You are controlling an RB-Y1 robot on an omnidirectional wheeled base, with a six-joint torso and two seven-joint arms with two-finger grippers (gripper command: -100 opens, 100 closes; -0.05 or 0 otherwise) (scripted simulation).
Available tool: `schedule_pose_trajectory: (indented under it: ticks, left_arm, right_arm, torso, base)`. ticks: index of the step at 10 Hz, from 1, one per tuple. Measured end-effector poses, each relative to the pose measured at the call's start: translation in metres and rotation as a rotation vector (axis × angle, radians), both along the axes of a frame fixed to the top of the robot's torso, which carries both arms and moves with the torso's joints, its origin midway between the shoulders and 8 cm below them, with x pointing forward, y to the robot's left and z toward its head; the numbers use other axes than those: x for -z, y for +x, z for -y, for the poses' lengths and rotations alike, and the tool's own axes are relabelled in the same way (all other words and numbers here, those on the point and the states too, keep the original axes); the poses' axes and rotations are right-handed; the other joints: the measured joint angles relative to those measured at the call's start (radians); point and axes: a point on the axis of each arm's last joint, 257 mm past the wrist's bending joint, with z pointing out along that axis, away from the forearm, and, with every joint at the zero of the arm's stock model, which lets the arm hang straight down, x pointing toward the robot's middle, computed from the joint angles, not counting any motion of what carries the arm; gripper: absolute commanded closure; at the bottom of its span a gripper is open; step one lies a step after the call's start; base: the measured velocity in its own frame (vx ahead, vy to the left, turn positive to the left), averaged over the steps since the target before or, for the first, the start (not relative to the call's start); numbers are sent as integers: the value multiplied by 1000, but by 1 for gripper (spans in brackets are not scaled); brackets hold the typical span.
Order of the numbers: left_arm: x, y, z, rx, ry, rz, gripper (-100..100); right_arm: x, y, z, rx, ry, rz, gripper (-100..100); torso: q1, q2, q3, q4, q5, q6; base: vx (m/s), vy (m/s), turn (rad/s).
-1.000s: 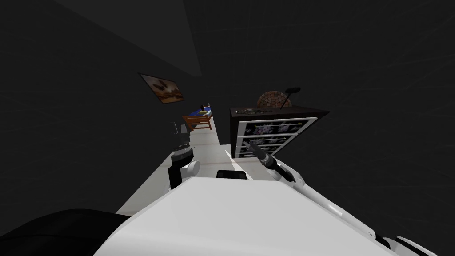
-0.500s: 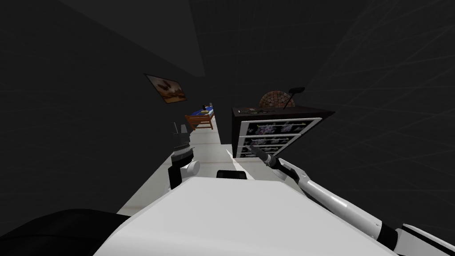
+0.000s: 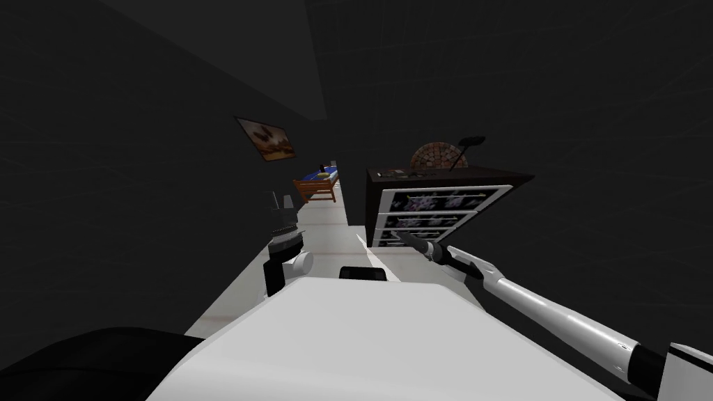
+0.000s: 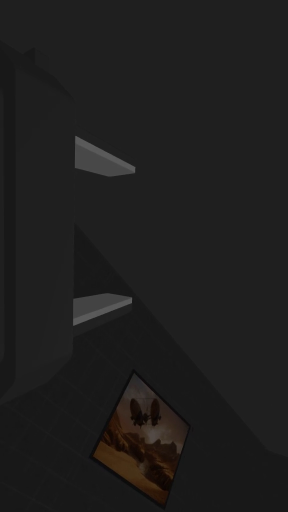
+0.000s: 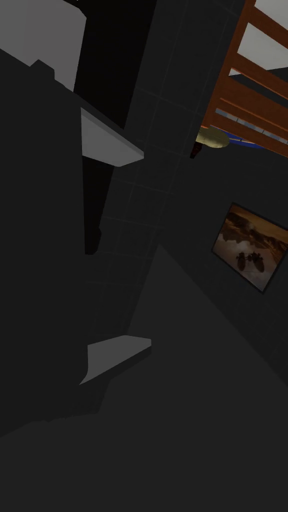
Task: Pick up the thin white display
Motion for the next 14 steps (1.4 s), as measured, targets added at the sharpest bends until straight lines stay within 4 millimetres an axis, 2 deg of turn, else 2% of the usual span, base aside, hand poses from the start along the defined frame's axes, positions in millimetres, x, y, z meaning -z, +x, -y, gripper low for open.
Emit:
schedule_pose_trajectory:
  ticks: [2, 5, 9, 11, 14]
  left_arm:
    - [0, 0, 0, 0, 0, 0, 0]
    - [0, 0, 0, 0, 0, 0, 0]
    - [0, 0, 0, 0, 0, 0, 0]
    - [0, 0, 0, 0, 0, 0, 0]
    - [0, 0, 0, 0, 0, 0, 0]
  right_arm:
    - [13, -5, 15, -39, -83, -24, -100]
    - [30, -1, 45, -40, -172, -54, -100]
    - [45, -3, 95, -52, -328, -109, -100]
    - [51, -2, 126, -50, -406, -134, -100]
    - [47, -9, 166, -52, -526, -172, -100]
  torso:
    - [2, -1, 0, 0, 1, 0]
    - [1, -1, -1, 0, 0, 0]
    - [2, -1, -1, 0, 0, 0]
    - [2, -2, -1, 0, 0, 0]
    - [2, -2, -1, -1, 0, -1]
  base:
    - [0, 54, 25]
    - [2, 41, 48]
    - [7, 51, 33]
    - [19, 63, 73]
    - [26, 56, 52]
